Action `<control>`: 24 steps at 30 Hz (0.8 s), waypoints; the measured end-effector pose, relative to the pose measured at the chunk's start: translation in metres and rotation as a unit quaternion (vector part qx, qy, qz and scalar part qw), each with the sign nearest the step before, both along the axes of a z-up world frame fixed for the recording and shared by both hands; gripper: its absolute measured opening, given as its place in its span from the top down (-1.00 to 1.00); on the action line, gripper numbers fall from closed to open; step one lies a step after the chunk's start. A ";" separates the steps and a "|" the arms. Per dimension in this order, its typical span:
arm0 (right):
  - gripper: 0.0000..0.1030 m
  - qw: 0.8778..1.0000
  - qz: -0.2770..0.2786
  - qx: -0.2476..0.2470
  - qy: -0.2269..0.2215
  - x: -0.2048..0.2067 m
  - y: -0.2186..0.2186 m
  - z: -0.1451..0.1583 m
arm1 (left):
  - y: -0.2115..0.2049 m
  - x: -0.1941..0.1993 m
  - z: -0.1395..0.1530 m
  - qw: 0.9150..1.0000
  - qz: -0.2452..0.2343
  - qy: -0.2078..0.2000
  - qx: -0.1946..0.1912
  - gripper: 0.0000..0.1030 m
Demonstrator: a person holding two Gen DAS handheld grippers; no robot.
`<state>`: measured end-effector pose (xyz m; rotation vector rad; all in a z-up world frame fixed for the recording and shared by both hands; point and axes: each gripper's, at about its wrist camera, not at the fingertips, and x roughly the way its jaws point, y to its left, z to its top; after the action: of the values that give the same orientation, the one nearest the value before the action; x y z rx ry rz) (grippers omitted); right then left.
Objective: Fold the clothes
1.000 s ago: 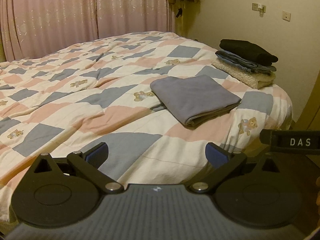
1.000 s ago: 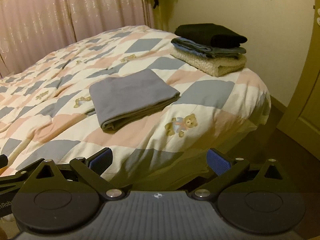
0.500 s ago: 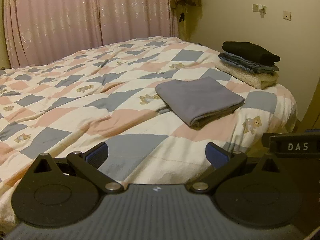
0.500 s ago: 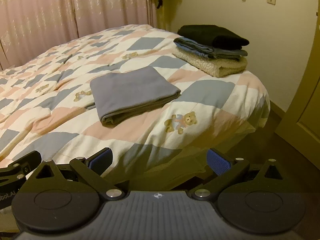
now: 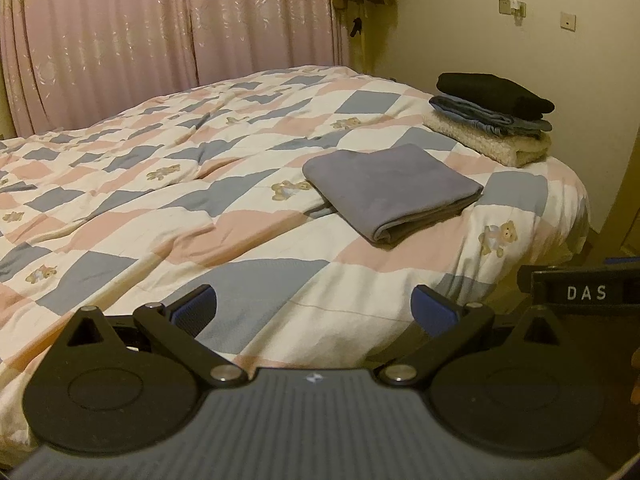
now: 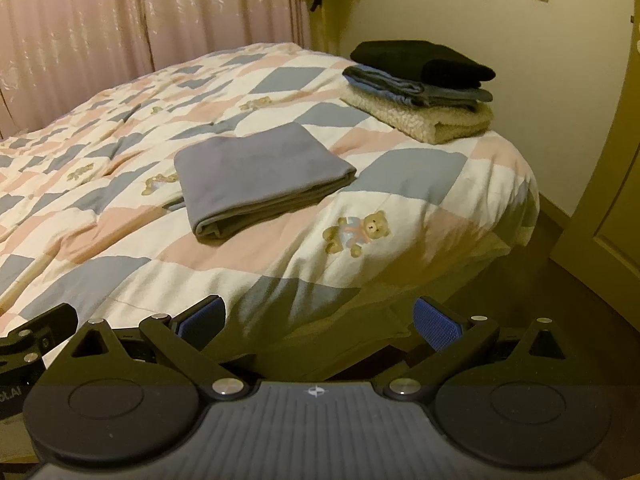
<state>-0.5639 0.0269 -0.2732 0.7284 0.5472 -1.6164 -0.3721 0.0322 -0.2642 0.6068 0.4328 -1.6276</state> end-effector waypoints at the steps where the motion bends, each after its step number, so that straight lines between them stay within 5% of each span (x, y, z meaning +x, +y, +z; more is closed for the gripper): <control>1: -0.99 1.000 0.000 0.002 0.002 0.000 -0.001 -0.002 | -0.002 -0.001 -0.001 1.000 -0.001 0.000 0.002 -0.99; 9: -1.00 0.999 0.002 -0.035 0.008 -0.013 -0.002 -0.005 | -0.022 -0.007 -0.013 0.999 -0.012 0.012 0.027 -0.99; 20: -1.00 0.977 0.042 -0.068 -0.196 -0.101 -0.048 -0.043 | -0.086 -0.004 -0.029 0.996 -0.010 0.030 0.080 -0.99; 24: -1.00 0.964 0.067 -0.057 -0.251 -0.135 -0.087 -0.049 | -0.131 0.007 -0.033 0.986 -0.001 0.118 0.113 -0.99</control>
<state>-0.6992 -0.0606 -0.3225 0.9517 0.1308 -1.2609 -0.3646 -0.0992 -0.2969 0.5835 0.8002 -1.6726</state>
